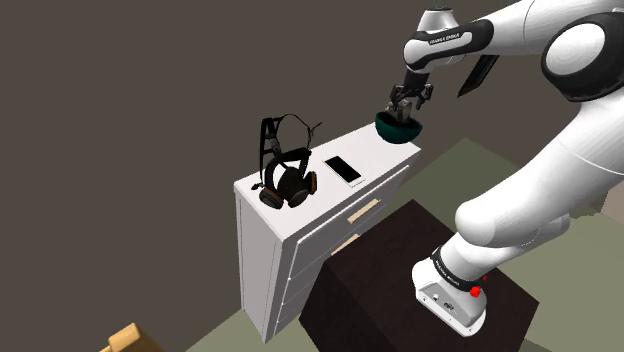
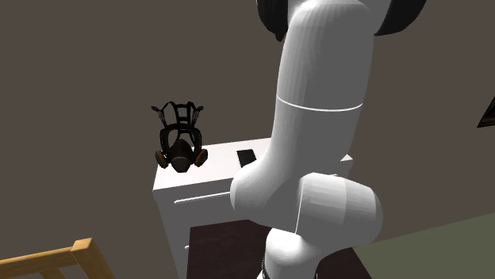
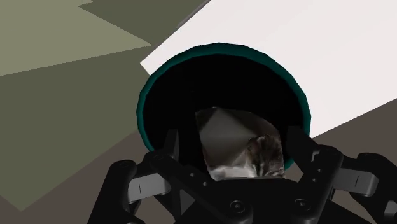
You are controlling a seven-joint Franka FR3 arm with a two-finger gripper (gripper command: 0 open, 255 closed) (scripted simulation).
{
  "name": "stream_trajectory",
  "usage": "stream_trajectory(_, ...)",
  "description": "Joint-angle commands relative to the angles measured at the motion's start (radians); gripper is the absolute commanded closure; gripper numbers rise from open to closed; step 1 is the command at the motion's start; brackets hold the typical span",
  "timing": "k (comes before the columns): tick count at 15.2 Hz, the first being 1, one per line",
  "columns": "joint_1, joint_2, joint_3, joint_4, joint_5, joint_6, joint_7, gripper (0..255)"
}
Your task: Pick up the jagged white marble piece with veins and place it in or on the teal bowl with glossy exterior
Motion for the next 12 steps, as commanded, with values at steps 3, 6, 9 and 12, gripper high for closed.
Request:
stream_trajectory(3, 0.006, -0.019, 0.006, 0.044, 0.006, -0.064, -0.003, 0)
stream_trajectory(6, 0.011, -0.034, 0.011, 0.086, 0.011, -0.122, -0.006, 0)
stream_trajectory(9, 0.011, -0.034, 0.011, 0.085, 0.011, -0.122, -0.006, 0)
stream_trajectory(12, 0.011, -0.034, 0.011, 0.086, 0.011, -0.122, -0.006, 0)
